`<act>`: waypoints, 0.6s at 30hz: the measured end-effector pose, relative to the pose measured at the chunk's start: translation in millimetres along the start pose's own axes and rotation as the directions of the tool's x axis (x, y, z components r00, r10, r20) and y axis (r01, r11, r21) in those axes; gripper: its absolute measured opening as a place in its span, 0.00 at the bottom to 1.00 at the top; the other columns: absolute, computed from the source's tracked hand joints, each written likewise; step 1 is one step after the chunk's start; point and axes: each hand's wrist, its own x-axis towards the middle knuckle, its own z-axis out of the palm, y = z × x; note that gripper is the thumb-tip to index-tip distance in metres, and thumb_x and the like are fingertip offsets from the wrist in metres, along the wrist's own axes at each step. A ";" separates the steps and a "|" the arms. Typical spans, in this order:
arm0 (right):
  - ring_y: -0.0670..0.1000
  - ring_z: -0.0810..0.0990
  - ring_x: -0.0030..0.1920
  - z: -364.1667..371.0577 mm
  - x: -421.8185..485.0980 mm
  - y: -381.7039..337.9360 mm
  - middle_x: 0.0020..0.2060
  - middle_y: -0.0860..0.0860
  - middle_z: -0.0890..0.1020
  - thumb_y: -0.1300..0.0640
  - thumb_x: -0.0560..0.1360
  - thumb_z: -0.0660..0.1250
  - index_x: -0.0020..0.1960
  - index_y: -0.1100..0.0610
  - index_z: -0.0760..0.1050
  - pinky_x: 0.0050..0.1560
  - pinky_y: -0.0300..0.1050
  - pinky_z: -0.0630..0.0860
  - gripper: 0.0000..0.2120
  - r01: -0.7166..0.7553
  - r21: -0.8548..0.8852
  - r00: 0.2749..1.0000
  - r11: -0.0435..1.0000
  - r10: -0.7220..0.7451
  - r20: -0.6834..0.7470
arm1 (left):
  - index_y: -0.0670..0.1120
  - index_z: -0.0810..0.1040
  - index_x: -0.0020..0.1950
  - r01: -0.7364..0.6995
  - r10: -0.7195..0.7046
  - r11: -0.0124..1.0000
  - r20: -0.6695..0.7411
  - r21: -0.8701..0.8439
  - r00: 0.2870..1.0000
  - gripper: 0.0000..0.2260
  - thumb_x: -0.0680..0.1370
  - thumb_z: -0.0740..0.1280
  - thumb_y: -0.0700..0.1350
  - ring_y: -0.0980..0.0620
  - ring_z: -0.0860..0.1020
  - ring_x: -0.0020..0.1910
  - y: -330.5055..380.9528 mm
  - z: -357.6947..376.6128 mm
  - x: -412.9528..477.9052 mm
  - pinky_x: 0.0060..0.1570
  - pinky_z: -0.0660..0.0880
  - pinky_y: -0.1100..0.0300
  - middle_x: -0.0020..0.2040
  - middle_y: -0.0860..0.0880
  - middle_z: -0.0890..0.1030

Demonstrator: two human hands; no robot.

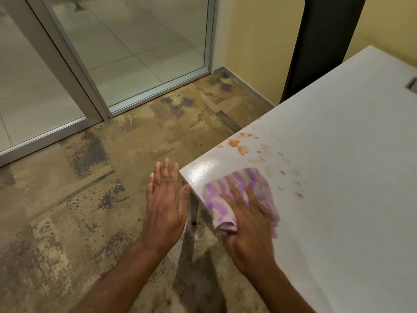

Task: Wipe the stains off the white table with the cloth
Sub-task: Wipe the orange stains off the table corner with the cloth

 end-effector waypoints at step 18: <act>0.53 0.46 0.84 -2.3 17.4 -3.1 0.83 0.45 0.55 0.39 0.80 0.57 0.81 0.42 0.60 0.81 0.62 0.46 0.30 0.028 -0.042 0.998 0.999 -0.026 0.065 | 0.46 0.54 0.83 -0.031 0.035 0.996 0.057 -0.078 0.998 0.25 0.86 0.47 0.50 0.57 0.46 0.83 25.7 24.0 6.3 0.82 0.45 0.53 0.83 0.51 0.55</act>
